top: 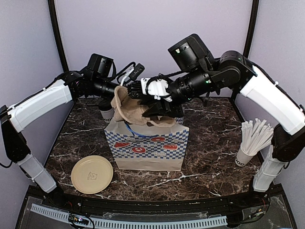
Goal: Pack the takeout coffee
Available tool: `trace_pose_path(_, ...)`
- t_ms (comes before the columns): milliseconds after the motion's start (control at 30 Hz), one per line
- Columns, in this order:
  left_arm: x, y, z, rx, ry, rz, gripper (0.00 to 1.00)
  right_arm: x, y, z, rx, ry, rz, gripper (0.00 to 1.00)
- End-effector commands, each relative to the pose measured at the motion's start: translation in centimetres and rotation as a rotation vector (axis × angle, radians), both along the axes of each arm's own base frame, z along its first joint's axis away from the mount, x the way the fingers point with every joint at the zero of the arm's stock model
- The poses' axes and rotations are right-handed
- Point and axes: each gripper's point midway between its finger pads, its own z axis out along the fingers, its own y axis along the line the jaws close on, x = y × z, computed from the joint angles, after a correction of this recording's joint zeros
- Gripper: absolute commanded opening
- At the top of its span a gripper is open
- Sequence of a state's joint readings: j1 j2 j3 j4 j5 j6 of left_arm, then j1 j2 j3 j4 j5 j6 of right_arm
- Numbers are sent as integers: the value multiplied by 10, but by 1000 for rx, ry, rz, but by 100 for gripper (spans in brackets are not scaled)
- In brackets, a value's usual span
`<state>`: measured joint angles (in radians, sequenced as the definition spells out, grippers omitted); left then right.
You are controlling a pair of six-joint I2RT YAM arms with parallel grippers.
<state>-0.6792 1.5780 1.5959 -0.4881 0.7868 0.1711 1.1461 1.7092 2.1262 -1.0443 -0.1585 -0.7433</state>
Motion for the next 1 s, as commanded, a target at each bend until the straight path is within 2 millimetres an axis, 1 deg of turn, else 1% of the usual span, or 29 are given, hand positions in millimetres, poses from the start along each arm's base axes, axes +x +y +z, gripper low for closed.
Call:
trace_pose_path(0,-10,2,14,-25,-14,-18,0,11,14,6,49,-29,-18,29)
trace_pose_path(100,-11,2,13,-23,-15,-23,0,16,18,-3,36,-30,-26,29)
trace_pose_path(267,-12,3,12,-20,-15,-23,0,19,19,-15,27,4,-26,29)
trace_pose_path(467,-12,6,16,-21,-38,-10,0,23,11,-37,-3,24,-48,29)
trace_pose_path(600,-12,7,16,-25,-47,-5,0,22,9,-48,-19,42,-48,29)
trace_pose_path(733,-11,7,12,-19,-50,2,0,22,9,-52,-26,53,-54,30)
trace_pose_path(867,-10,8,12,-14,-58,9,0,21,5,-56,-46,61,-61,30)
trace_pose_path(967,-10,10,15,-18,-72,15,0,13,3,-61,-61,88,-34,30)
